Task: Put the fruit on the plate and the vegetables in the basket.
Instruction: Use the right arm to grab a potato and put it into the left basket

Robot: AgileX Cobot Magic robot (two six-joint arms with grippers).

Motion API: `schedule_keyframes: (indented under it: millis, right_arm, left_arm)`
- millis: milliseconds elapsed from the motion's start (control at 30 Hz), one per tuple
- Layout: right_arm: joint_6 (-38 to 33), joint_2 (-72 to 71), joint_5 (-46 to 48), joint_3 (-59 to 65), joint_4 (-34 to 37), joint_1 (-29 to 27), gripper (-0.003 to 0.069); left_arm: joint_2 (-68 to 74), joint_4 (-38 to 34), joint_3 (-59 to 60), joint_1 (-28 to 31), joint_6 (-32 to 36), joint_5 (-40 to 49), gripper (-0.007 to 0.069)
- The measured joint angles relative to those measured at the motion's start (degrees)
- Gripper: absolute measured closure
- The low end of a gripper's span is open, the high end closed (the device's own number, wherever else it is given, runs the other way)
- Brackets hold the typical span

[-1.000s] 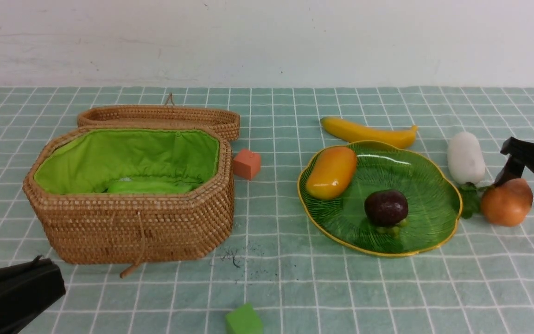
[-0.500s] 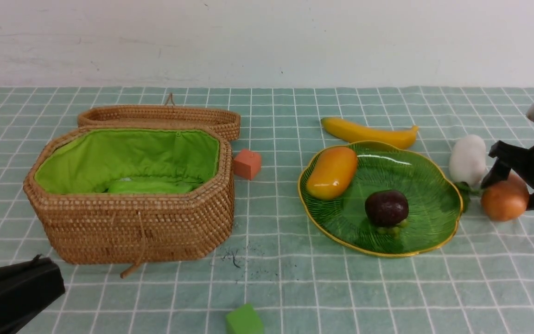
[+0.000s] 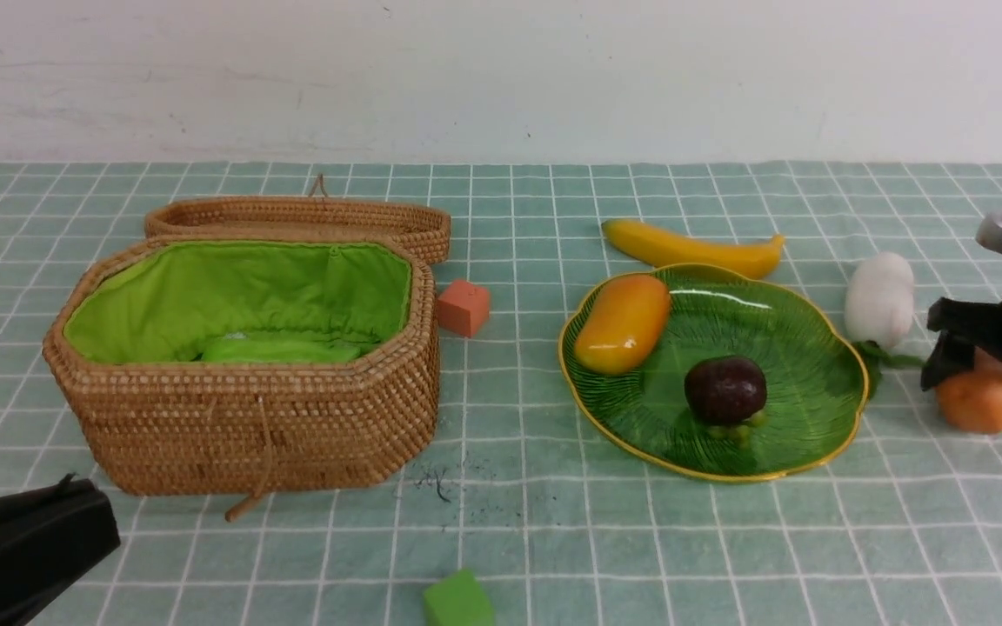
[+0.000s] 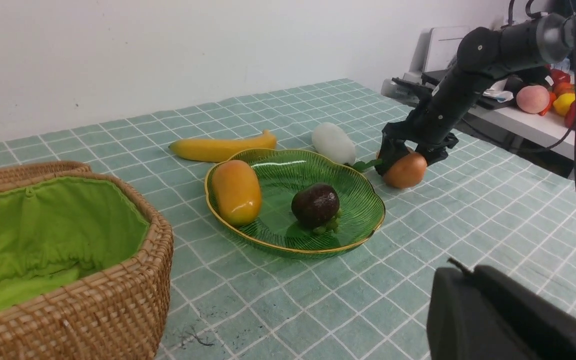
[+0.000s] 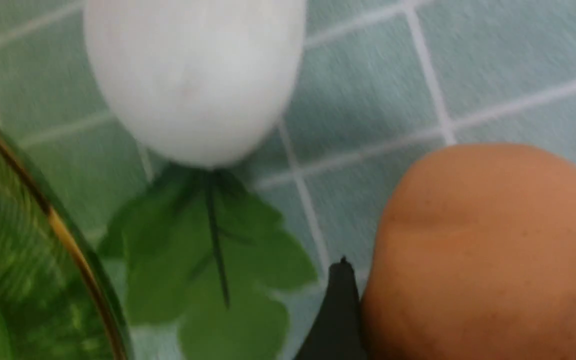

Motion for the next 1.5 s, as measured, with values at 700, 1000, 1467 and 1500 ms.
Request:
schedule_keyframes:
  millis: [700,1000,1467,1500]
  right_arm:
    - [-13.63,-9.33,10.69,-23.65,16.82,38.25,0.0078]
    - [-17.36,9.48,4.69,-45.33,17.94,51.78,0.0080]
    - [-19.20,17.08,4.57,-51.11,11.18,54.00,-0.0008]
    - [-19.20,15.84,6.95,-51.16,9.97,53.81,0.0005]
  left_arm:
    - [0.00,7.34,0.00,0.00,-3.53,13.12,0.0605]
    - [0.00,26.43,-0.05,0.00,-28.34,15.71,0.0605]
    - [0.00,30.92,-0.05,0.00,-34.00,15.71,0.0603]
    - [0.00,30.87,-0.05,0.00,-34.00,15.71,0.0602]
